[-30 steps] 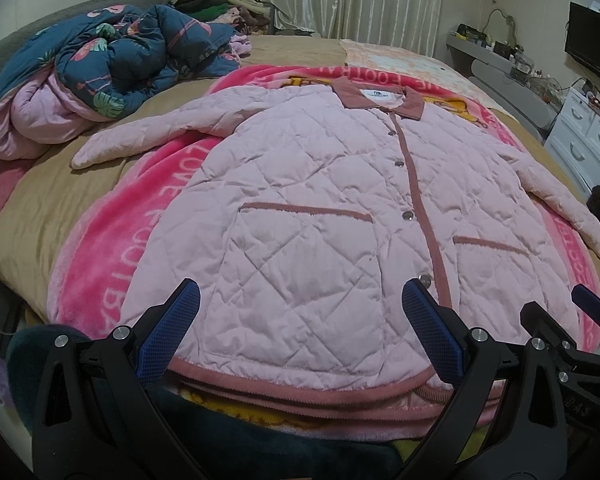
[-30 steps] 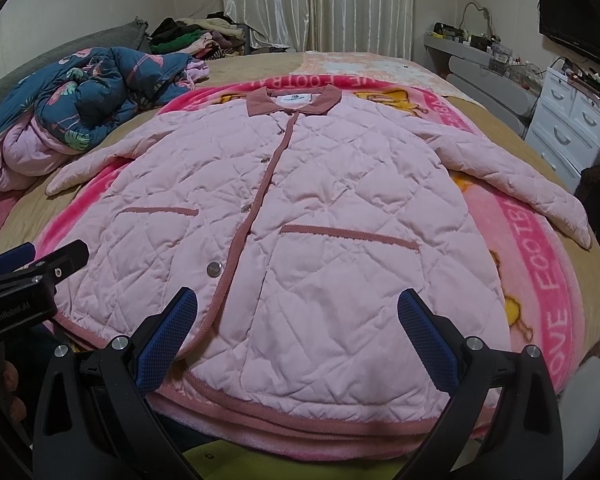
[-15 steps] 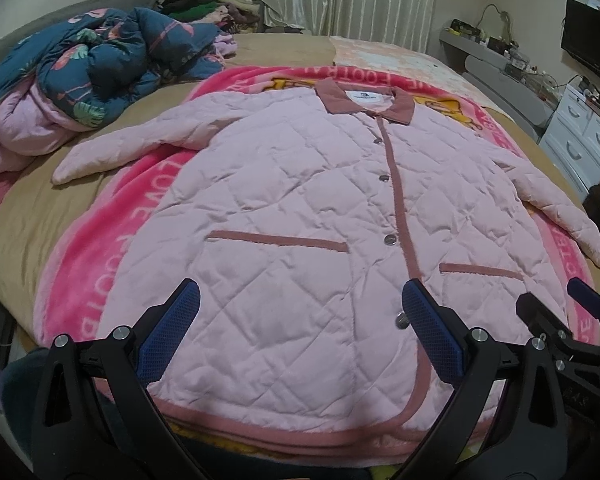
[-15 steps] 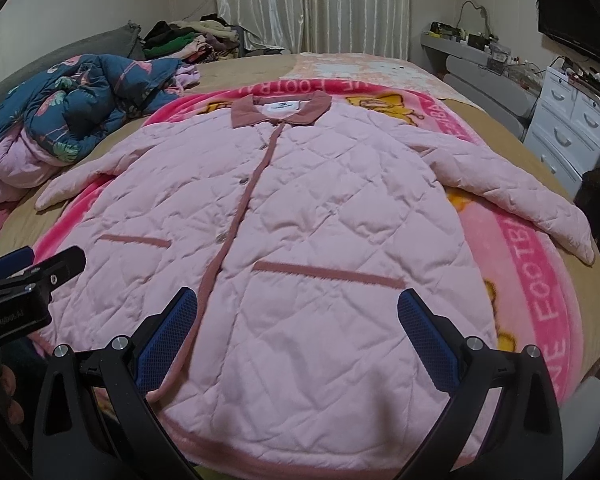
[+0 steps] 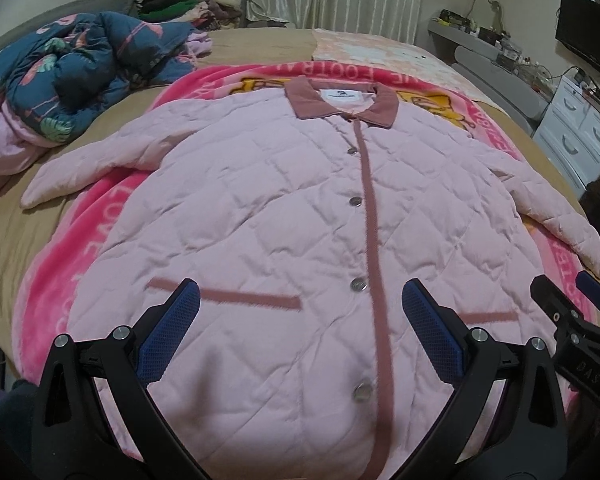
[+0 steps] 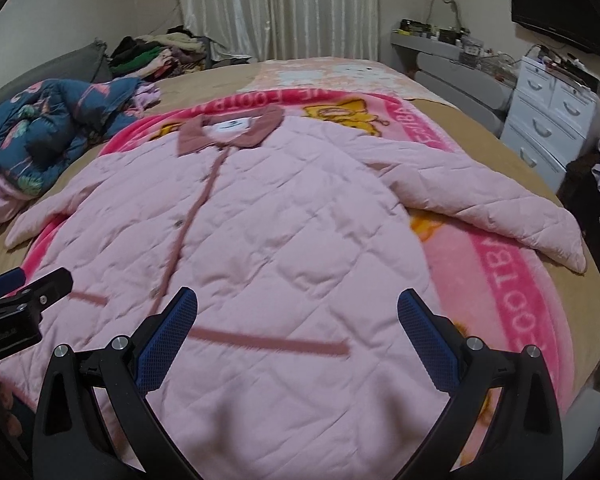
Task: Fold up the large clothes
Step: 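Move the right gripper toward the cuff of the nearest jacket sleeve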
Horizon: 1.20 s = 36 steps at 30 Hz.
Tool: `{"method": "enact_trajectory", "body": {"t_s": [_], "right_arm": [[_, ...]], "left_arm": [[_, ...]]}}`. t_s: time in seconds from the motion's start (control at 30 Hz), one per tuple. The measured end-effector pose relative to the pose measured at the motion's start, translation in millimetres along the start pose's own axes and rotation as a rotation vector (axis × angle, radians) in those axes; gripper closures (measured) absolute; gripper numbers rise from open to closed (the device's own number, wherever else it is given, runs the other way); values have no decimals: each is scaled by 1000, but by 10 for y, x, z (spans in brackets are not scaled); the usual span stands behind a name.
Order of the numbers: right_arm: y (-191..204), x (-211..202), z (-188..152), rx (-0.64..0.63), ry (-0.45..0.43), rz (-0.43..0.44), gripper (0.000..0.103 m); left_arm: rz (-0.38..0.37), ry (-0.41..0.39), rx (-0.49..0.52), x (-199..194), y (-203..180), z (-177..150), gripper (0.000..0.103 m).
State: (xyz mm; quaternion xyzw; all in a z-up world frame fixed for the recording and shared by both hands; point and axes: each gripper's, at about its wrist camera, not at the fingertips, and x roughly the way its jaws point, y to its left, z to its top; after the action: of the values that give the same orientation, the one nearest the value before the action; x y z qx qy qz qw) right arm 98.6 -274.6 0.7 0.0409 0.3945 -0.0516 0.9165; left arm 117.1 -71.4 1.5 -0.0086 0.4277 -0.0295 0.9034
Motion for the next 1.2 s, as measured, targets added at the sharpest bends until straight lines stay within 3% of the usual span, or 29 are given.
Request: {"method": "enact_trajectory", "body": {"t_s": [0.6,0.83,1.2], "right_arm": [[-1069,529,333,205,33,-56,4],[-1544,734,333,289,62,-118,4],[-2547,974,216,552,111,-172,4]], "left_arm": [[-35,2,61,368,-576,406,9],[-55,-6,111,499,-854,542,9],[-71,-20,132,677,-1119,696,9]]}}
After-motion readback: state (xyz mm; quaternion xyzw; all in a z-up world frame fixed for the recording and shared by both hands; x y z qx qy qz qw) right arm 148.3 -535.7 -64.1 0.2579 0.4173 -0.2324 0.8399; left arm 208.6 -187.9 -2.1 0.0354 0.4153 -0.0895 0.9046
